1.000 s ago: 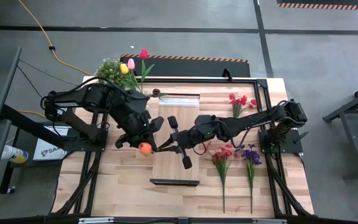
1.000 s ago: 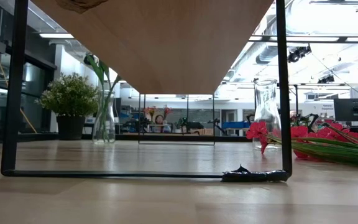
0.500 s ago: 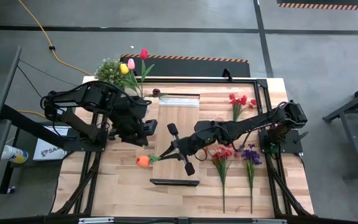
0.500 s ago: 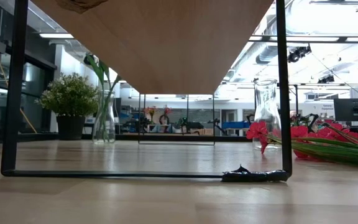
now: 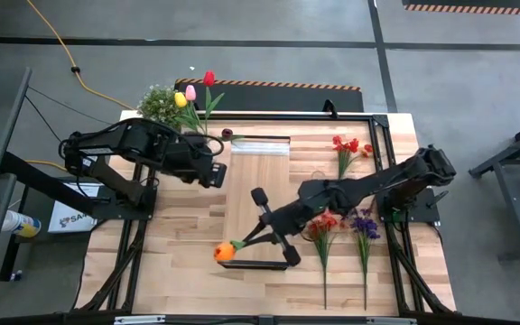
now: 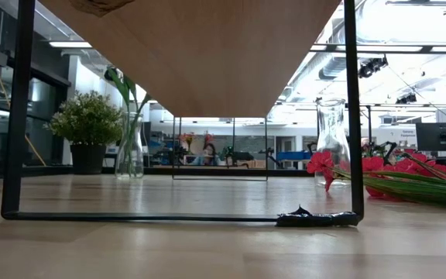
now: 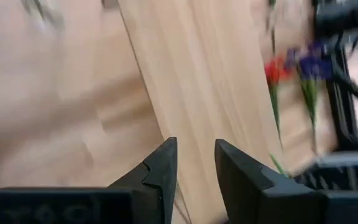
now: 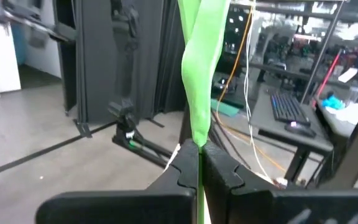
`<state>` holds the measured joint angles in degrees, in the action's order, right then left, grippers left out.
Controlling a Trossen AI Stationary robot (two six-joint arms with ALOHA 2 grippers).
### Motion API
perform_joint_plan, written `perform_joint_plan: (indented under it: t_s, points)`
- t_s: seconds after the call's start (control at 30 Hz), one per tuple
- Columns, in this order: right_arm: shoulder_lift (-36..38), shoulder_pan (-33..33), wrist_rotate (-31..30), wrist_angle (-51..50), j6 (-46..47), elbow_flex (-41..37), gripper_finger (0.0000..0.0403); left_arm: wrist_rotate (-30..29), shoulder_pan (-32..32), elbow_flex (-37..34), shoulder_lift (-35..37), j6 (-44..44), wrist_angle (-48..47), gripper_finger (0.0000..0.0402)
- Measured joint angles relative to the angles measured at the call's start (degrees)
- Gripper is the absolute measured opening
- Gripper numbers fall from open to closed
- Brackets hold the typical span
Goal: Pick and place flowers into a vace then onto a shelf
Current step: Put the orange flower into the left vase
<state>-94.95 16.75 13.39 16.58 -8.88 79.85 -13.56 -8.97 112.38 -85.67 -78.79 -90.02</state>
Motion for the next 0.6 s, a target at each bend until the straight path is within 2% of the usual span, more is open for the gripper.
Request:
perform_joint_plan:
  t_s: [0.1,0.23,0.4,0.6]
  points:
    - [2.4,0.2,0.0,-0.1,0.0,0.0,0.0000,-7.3,0.0,0.0,0.0,3.0,0.0,0.0143]
    - [5.9,-0.4,-0.1,-0.4,-0.1,0.0,0.0000,-14.0,0.0,0.0,0.0,8.7,0.0,0.0143]
    - [9.9,-3.3,-2.8,-1.8,-0.5,0.0,0.0000,-18.5,0.0,0.0,0.0,12.6,0.3,0.0143]
    - [13.0,-9.6,-3.5,-3.8,-0.1,0.0,0.0000,-19.8,-0.1,0.0,0.0,19.9,5.7,0.0142]
